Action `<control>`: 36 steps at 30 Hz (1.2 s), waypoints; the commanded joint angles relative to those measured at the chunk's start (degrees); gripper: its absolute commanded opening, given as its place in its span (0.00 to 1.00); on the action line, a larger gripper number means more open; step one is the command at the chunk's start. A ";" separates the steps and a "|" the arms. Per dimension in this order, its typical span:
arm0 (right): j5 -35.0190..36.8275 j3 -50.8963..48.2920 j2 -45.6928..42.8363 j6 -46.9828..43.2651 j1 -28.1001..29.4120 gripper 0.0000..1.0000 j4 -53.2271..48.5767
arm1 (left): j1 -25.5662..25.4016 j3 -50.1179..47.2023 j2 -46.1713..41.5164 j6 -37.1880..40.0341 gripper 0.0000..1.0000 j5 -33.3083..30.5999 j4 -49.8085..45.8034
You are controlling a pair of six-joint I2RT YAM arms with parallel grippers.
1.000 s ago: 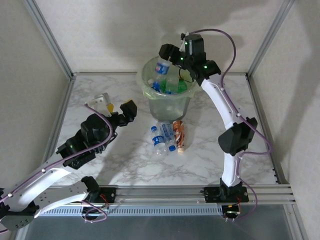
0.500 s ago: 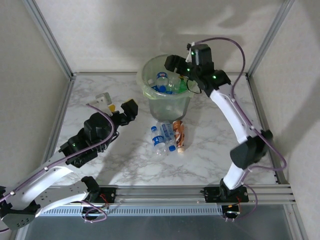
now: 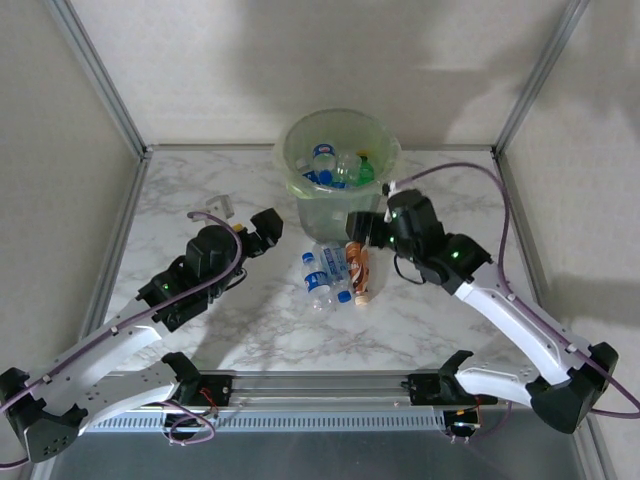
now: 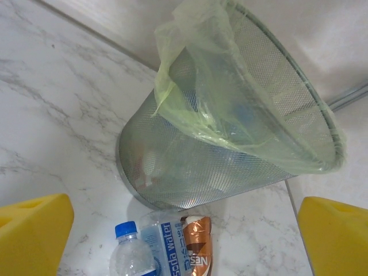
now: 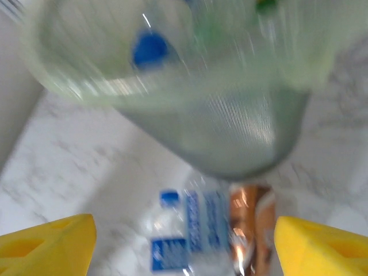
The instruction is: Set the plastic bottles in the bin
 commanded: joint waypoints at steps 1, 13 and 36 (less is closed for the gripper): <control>2.43 -5.89 -1.24 4.60 0.48 0.86 -1.30 | 1.80 -1.47 -0.48 -3.09 0.99 4.21 2.49; -0.01 -13.99 11.20 5.70 -0.98 0.88 7.01 | 3.68 -3.24 -0.78 -5.45 0.89 7.90 3.23; -4.41 -13.94 25.54 3.23 -5.50 0.83 15.23 | 4.47 -5.31 0.26 -6.57 0.81 11.09 4.82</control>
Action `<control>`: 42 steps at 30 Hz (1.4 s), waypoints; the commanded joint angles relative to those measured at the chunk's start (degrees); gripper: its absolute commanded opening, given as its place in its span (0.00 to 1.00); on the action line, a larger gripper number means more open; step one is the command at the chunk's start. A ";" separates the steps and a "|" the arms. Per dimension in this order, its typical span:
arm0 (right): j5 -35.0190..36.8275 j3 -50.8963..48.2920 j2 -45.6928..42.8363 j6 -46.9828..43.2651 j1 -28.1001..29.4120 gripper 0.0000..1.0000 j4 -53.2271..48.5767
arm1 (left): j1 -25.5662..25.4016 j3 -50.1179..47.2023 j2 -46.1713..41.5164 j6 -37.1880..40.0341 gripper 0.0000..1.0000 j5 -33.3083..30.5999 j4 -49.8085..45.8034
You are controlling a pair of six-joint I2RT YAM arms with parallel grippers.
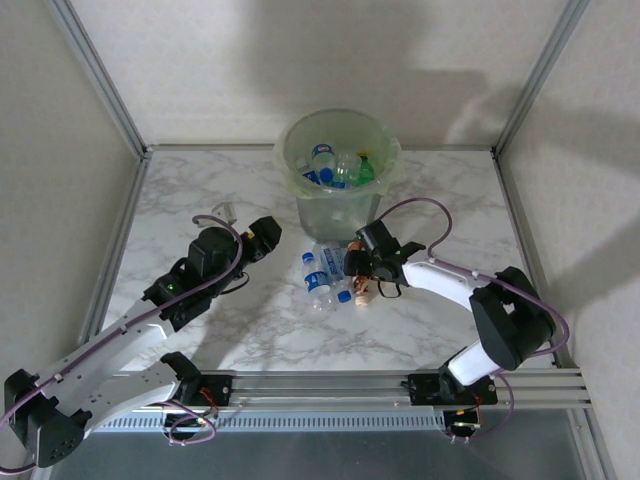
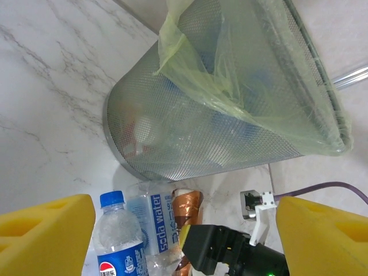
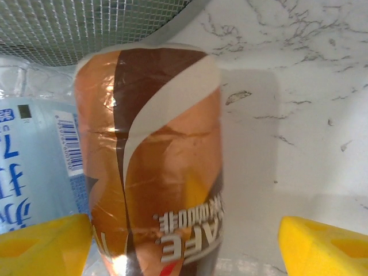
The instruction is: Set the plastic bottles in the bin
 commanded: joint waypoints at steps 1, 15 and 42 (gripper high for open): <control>-0.15 1.03 1.90 -0.85 -0.43 0.83 1.25 | 0.53 -0.20 -0.02 -0.63 0.81 0.98 1.51; 0.25 -0.41 3.38 -0.86 -0.43 0.67 3.04 | 0.54 -1.03 0.57 -1.24 0.81 1.24 1.50; 11.51 13.26 -25.95 -1.65 -0.30 0.61 -23.86 | 0.49 0.55 2.72 -1.68 0.83 2.22 2.40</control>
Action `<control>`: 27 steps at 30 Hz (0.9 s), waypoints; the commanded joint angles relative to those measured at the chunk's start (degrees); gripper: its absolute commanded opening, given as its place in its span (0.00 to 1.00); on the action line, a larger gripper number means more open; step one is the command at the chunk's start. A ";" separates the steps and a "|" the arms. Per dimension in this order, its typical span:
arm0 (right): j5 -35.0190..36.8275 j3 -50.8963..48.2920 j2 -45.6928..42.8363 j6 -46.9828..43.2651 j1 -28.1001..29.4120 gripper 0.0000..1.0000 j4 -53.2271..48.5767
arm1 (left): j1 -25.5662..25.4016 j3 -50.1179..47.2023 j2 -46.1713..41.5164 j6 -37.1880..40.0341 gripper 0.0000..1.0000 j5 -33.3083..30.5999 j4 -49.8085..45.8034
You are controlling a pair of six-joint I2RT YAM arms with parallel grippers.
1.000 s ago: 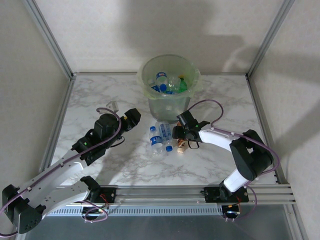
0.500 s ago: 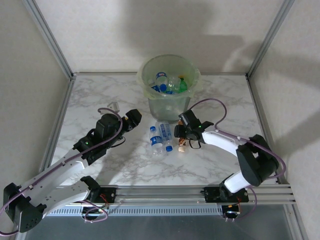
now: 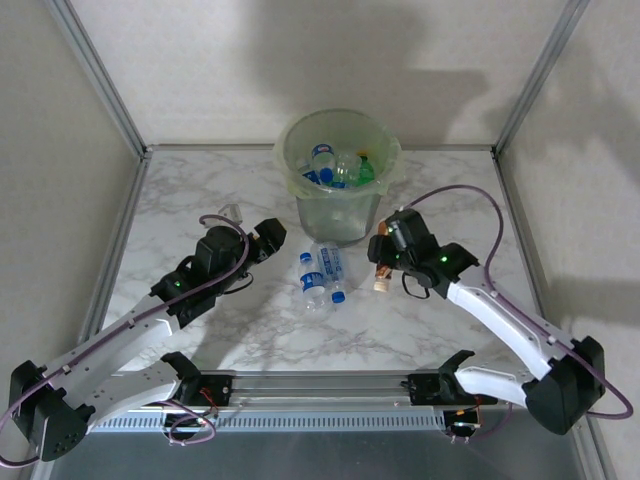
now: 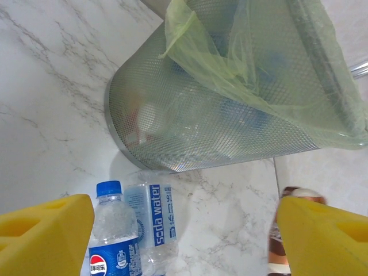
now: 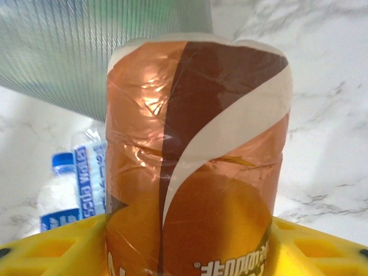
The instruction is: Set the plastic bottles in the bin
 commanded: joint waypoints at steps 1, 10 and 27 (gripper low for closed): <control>5.26 7.07 -2.54 -1.96 -0.11 0.61 -5.80 | 0.54 1.03 0.10 -0.55 0.83 0.69 1.34; 7.67 22.76 -0.40 -9.17 -0.10 0.62 -4.06 | 0.54 0.48 -0.20 -0.55 0.83 0.56 1.00; 9.63 55.78 26.78 -22.72 -3.28 0.63 -1.54 | 0.56 0.22 -1.66 -0.49 0.82 -0.79 -1.03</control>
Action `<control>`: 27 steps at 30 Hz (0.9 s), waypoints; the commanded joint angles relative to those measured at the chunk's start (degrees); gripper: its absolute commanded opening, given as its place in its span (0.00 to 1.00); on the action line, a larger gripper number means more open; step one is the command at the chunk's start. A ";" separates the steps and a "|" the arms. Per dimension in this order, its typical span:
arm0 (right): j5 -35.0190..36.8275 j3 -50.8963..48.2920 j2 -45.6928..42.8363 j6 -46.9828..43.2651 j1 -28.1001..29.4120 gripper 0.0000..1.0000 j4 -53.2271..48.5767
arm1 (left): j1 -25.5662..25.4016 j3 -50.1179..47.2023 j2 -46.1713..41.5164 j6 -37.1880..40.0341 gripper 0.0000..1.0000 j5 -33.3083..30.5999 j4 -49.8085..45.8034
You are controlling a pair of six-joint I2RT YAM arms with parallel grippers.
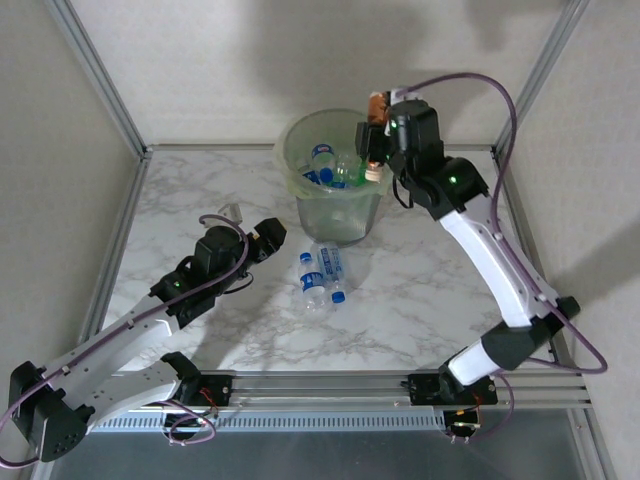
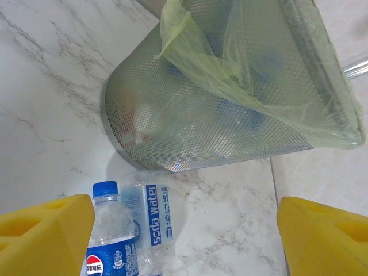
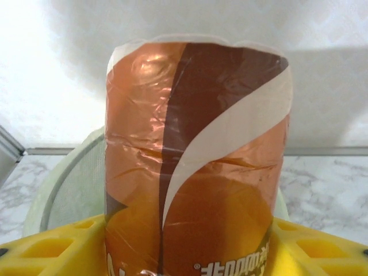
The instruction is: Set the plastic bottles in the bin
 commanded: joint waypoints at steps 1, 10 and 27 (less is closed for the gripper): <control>0.90 4.42 3.56 -3.25 -1.78 0.63 -0.41 | 0.54 0.22 -1.30 -0.48 0.82 -1.04 -1.25; 3.92 8.27 12.49 -6.63 -3.99 0.65 -1.66 | 0.63 0.48 -0.02 -0.46 0.82 -0.96 -0.90; -0.13 8.09 7.43 -2.71 -3.30 0.78 -2.35 | 0.63 -0.68 1.18 -1.55 0.82 0.56 0.32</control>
